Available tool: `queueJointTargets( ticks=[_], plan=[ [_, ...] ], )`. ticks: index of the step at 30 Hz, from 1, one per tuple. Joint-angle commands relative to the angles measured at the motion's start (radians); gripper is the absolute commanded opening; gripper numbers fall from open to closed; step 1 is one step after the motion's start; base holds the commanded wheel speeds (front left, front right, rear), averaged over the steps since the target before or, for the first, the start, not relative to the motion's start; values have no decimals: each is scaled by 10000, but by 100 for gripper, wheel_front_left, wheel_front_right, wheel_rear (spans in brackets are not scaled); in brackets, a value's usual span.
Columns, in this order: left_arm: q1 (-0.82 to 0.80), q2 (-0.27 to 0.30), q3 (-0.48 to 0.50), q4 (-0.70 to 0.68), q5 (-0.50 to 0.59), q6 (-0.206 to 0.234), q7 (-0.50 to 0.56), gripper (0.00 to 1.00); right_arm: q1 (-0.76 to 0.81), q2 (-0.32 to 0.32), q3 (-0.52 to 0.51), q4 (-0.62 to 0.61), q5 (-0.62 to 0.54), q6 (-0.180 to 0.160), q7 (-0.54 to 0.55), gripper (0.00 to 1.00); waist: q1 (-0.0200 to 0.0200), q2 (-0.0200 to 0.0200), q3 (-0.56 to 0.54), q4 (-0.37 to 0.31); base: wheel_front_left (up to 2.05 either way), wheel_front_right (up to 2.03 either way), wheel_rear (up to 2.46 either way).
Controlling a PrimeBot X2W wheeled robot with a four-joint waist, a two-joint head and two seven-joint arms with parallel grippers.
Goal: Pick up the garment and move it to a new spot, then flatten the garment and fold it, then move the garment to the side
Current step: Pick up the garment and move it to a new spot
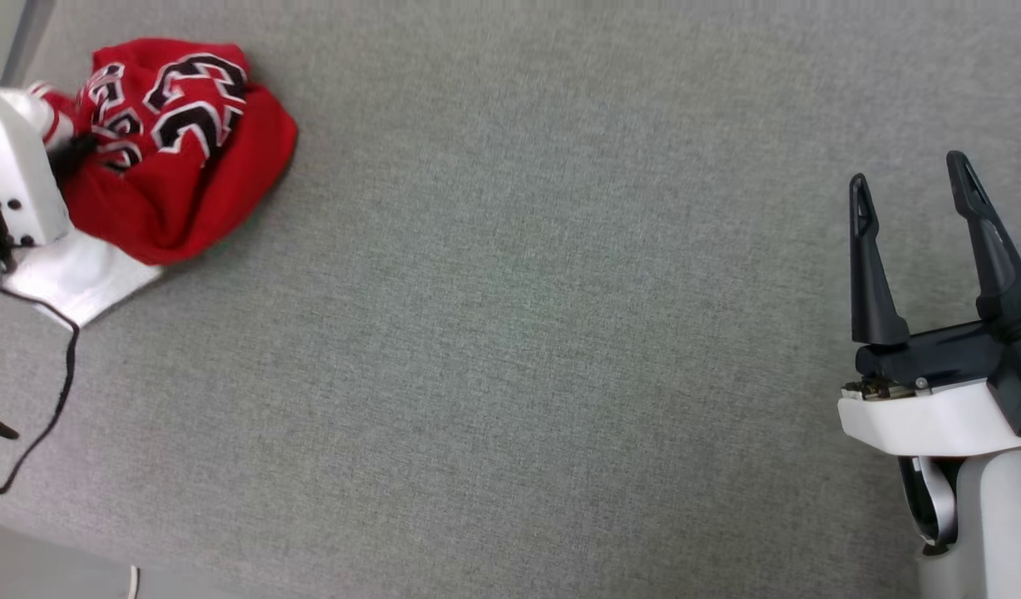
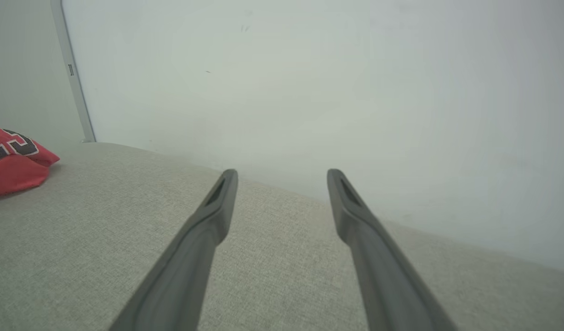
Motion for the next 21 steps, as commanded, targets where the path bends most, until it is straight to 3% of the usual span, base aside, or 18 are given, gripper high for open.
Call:
queueJointTargets(
  ticks=[1, 10, 21],
  plan=[
    [-207, 162, -168, -315, 71, -3, -68, 0, 118, 63, -29, 23, 119, -9, -21, 100, 1, 0, -298, -86, 0, 0, 0],
    [-764, 479, -1489, -3049, 572, -4, -67, 0, 394, 179, -123, 134, 433, -10, -21, 100, 1, 0, -978, -741, 0, 0, 0],
    [-1693, -851, -3462, -4769, 1424, -2, 329, 0, 207, 183, -292, 103, 1120, -9, -21, 100, 1, 0, -888, -2270, 0, 0, 0]
  ],
)
